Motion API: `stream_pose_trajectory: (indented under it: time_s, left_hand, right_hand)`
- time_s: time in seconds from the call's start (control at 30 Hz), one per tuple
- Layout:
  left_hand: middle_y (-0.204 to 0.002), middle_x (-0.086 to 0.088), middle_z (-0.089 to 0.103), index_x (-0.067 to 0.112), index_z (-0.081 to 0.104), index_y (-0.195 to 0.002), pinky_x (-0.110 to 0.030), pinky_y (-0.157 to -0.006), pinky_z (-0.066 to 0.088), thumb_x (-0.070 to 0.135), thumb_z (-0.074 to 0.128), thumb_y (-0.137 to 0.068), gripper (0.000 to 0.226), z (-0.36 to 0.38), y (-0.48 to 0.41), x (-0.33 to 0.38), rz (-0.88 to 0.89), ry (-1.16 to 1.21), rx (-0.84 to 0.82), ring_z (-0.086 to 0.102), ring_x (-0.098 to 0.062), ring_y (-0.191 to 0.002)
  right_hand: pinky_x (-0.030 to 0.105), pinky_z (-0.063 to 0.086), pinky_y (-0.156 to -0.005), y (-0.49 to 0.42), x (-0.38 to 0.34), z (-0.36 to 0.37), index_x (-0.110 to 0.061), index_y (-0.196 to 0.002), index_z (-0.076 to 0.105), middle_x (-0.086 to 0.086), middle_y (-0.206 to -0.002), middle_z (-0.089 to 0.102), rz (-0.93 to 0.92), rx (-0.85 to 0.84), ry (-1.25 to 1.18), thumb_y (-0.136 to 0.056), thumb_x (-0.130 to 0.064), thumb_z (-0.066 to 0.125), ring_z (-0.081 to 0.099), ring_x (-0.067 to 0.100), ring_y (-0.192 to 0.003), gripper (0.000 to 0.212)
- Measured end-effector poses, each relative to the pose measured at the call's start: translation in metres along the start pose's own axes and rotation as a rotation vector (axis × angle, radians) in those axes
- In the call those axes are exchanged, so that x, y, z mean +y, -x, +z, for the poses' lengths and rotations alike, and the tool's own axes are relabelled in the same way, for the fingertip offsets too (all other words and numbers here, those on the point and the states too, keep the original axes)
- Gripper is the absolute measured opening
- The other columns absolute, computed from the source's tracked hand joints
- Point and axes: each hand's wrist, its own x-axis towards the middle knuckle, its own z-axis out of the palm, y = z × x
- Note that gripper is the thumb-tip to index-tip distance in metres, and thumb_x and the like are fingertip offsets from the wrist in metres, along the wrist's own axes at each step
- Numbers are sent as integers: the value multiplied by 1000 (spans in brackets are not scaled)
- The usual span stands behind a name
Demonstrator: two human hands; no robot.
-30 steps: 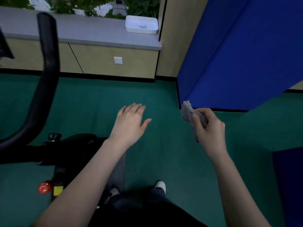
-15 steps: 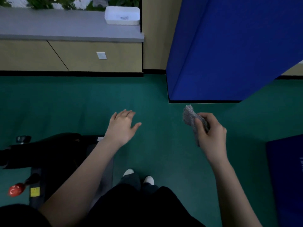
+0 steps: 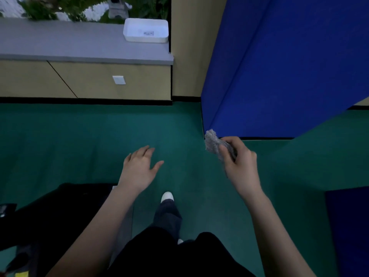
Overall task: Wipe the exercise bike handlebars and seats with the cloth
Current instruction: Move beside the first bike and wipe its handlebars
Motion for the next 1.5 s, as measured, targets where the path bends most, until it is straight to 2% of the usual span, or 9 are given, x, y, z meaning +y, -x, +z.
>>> stream_pose_trajectory:
  time_s: [0.13, 0.23, 0.4, 0.57, 0.73, 1.03, 1.17, 1.4, 1.5]
  left_hand:
    - [-150, -5, 36, 12, 38, -142, -42, -115, 21, 48, 43, -95, 59, -18, -46, -13, -15, 0, 25, 32, -23, -138]
    - [-150, -6, 35, 12, 37, -143, -42, -116, 19, 48, 42, -96, 60, -31, -72, -22, -29, -3, 35, 29, -22, -140]
    - [-150, -7, 35, 11, 36, -144, -41, -116, 18, 49, 42, -95, 62, -47, -99, -36, -94, 39, 81, 27, -23, -141]
    - [-150, -6, 36, 12, 38, -143, -41, -115, 19, 49, 45, -94, 62, -50, -117, -48, -218, 59, 112, 28, -23, -140]
    - [-151, -5, 35, 13, 37, -144, -40, -113, 18, 52, 42, -94, 63, -46, -141, -49, -366, 65, 104, 28, -23, -140]
    - [-152, -2, 32, 18, 31, -147, -39, -116, 15, 56, 39, -93, 66, -57, -231, 0, -535, 89, 186, 25, -20, -142]
    - [-154, -2, 28, 19, 27, -148, -40, -117, 11, 56, 38, -93, 67, -67, -256, 7, -594, 115, 228, 21, -21, -143]
    - [-154, -2, 29, 18, 31, -147, -40, -116, 14, 55, 42, -92, 66, -78, -265, -30, -762, 144, 249, 21, -21, -143]
    - [-156, -3, 25, 19, 31, -147, -41, -117, 13, 56, 41, -92, 67, -85, -268, -65, -821, 164, 242, 15, -21, -145]
  right_hand:
    - [14, 37, -52, -57, -15, 24, -10, -101, 61, 4, -72, 63, -38, -51, 23, -94, -15, 58, 51, 12, -62, 10]
    - [23, 42, -55, -90, -22, 37, -10, -101, 62, 4, -74, 64, -63, -77, 12, -94, -15, 57, 54, 14, -65, 10]
    - [29, 42, -53, -135, -22, 49, -11, -101, 62, 6, -75, 64, -67, -128, 4, -94, -16, 56, 53, 16, -62, 10]
    - [24, 40, -53, -188, -18, 65, -9, -103, 63, 8, -78, 65, -89, -192, 7, -94, -13, 56, 53, 16, -64, 12]
    - [8, 35, -49, -248, -13, 85, -8, -100, 63, -10, -67, 56, -170, -286, 1, -94, -14, 57, 51, -1, -57, 11]
    - [5, 37, -57, -375, 5, 94, -9, -103, 63, -2, -86, 64, -265, -454, -17, -93, -12, 57, 55, -2, -70, 12]
    - [3, 37, -54, -410, -3, 108, -6, -102, 63, -2, -81, 62, -300, -516, -38, -94, -11, 56, 54, -2, -67, 11]
    - [3, 41, -54, -443, -37, 164, -6, -103, 62, 2, -87, 64, -393, -679, -34, -95, -12, 55, 55, -2, -70, 12]
    - [5, 43, -58, -455, -60, 198, -6, -103, 62, 1, -87, 64, -427, -716, -43, -95, -11, 55, 58, 5, -73, 12]
